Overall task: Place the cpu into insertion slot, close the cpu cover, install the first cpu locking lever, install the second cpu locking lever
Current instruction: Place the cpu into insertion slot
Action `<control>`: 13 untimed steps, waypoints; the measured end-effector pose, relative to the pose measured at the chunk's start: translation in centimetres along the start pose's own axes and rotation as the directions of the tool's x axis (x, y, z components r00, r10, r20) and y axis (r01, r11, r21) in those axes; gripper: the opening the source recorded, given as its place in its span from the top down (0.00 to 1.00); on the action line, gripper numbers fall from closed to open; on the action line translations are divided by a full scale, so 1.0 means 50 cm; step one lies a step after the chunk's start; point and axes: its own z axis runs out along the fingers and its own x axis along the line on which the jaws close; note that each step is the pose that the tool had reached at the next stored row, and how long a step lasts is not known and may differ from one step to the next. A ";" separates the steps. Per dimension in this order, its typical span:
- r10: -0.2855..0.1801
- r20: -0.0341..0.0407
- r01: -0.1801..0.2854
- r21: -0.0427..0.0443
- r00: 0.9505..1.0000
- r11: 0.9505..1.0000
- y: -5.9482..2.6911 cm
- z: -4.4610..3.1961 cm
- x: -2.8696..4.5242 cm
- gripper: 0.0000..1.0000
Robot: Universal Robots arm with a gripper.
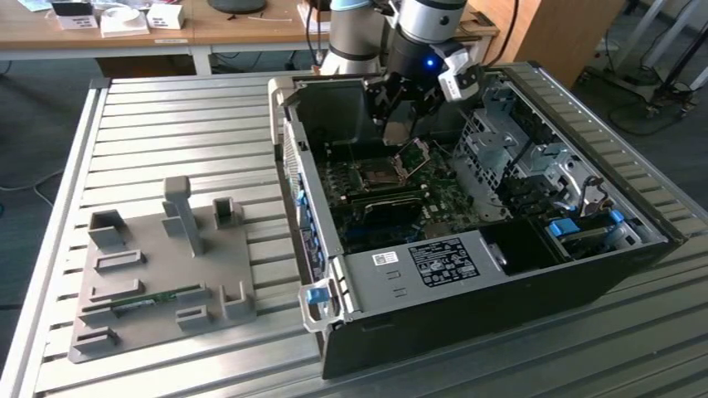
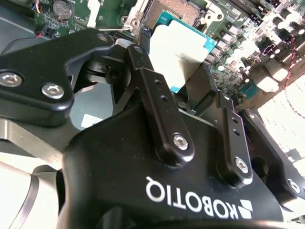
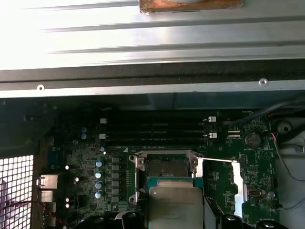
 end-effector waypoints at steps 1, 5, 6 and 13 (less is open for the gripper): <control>0.000 0.000 0.000 0.000 1.000 1.000 0.000 0.003 0.001 0.46; 0.000 0.000 0.000 0.000 1.000 1.000 -0.001 0.012 0.004 0.46; 0.000 0.000 0.000 0.000 1.000 1.000 -0.001 0.016 0.004 0.46; 0.000 0.000 0.000 0.000 1.000 1.000 -0.003 0.029 0.004 0.46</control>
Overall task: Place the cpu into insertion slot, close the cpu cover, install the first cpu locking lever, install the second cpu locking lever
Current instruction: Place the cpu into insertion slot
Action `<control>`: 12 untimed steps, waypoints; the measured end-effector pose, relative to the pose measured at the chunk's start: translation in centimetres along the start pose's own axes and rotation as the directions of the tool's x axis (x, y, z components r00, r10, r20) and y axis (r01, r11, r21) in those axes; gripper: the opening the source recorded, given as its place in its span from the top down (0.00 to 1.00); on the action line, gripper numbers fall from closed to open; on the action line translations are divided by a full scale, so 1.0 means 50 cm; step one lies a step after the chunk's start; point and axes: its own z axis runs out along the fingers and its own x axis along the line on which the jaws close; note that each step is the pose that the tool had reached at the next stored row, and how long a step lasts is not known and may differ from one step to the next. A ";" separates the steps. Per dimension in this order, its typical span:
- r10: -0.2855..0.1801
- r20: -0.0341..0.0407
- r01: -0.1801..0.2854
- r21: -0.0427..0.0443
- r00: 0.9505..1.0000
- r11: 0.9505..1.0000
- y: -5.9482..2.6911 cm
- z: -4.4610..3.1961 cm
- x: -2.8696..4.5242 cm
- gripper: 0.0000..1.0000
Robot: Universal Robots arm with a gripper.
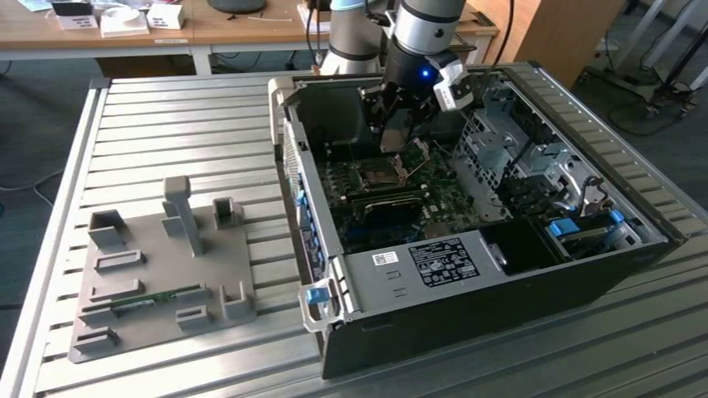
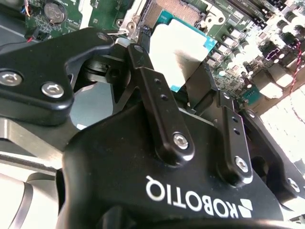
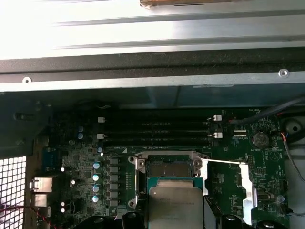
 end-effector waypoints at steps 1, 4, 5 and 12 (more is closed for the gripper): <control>0.000 0.000 0.000 0.000 1.000 1.000 0.000 0.000 0.000 0.46; 0.000 0.000 0.000 -0.001 1.000 1.000 0.000 0.001 0.000 0.46; 0.000 0.000 0.000 -0.001 1.000 1.000 0.000 0.003 0.000 0.46; 0.000 0.000 0.000 0.000 1.000 1.000 -0.001 0.015 0.001 0.46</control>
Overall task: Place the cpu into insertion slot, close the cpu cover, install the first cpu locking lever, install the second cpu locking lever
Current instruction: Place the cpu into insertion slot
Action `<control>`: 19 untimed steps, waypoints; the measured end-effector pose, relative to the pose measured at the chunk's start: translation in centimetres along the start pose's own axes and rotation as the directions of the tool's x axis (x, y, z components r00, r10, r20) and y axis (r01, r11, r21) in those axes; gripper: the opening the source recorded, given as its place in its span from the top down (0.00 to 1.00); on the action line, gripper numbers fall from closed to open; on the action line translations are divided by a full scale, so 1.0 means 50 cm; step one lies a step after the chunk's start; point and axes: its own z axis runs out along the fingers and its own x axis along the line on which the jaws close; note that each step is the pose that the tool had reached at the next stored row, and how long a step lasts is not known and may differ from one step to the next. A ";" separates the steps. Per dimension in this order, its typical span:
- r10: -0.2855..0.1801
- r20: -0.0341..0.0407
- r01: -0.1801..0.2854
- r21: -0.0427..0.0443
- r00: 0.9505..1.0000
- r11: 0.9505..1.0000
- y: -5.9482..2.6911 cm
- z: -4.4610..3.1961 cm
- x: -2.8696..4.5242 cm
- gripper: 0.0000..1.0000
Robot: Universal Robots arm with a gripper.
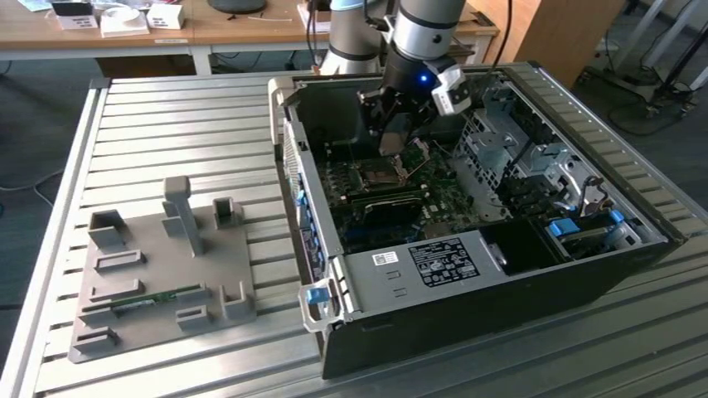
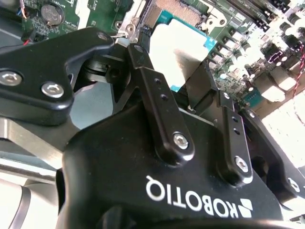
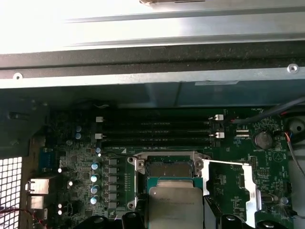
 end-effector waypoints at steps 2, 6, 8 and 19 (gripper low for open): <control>0.000 0.000 0.000 0.000 1.000 1.000 0.000 0.004 0.001 0.46; 0.000 0.000 0.000 0.000 1.000 1.000 -0.002 0.017 0.003 0.46; 0.000 0.000 0.000 0.000 1.000 1.000 -0.002 0.024 0.004 0.46; 0.000 0.000 0.000 0.000 1.000 1.000 -0.004 0.048 0.006 0.46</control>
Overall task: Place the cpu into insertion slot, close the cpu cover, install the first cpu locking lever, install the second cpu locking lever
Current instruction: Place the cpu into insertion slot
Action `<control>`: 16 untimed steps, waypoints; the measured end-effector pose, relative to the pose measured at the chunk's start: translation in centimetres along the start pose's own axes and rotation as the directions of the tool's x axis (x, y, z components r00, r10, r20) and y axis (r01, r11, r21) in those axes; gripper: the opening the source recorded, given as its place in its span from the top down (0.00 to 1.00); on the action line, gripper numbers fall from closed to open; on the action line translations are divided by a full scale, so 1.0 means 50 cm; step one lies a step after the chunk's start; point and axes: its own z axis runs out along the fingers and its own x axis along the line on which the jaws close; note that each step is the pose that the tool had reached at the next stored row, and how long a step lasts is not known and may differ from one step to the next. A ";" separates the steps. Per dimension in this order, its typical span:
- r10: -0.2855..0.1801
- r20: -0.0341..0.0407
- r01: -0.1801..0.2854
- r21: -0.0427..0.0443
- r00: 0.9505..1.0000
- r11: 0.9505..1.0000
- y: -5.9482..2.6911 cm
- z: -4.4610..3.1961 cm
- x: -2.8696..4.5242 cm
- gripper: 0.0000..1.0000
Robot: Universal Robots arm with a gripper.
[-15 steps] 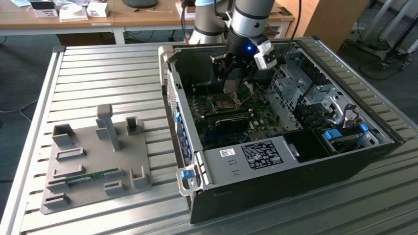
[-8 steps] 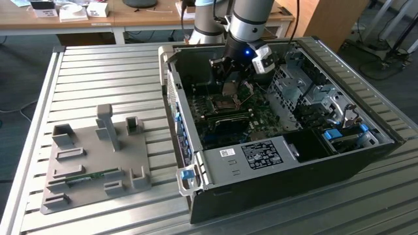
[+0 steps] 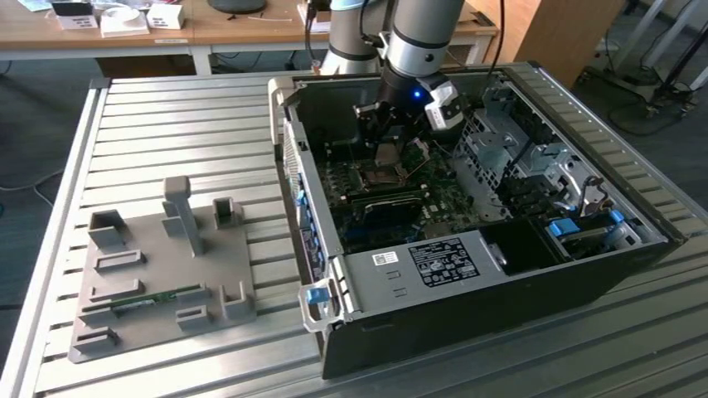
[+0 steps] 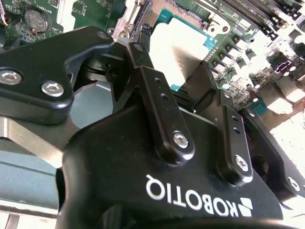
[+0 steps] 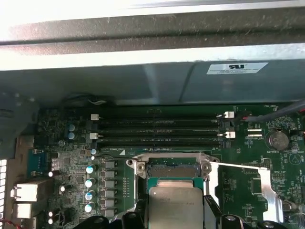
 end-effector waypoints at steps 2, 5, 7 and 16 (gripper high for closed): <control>0.000 0.000 0.000 0.000 1.000 1.000 0.000 0.000 0.000 0.46; 0.000 0.000 0.000 0.000 1.000 1.000 -0.001 0.006 0.000 0.46; 0.000 0.000 0.000 0.000 1.000 1.000 -0.001 0.012 0.000 0.46; 0.000 0.000 0.000 0.000 1.000 1.000 -0.001 0.015 0.000 0.46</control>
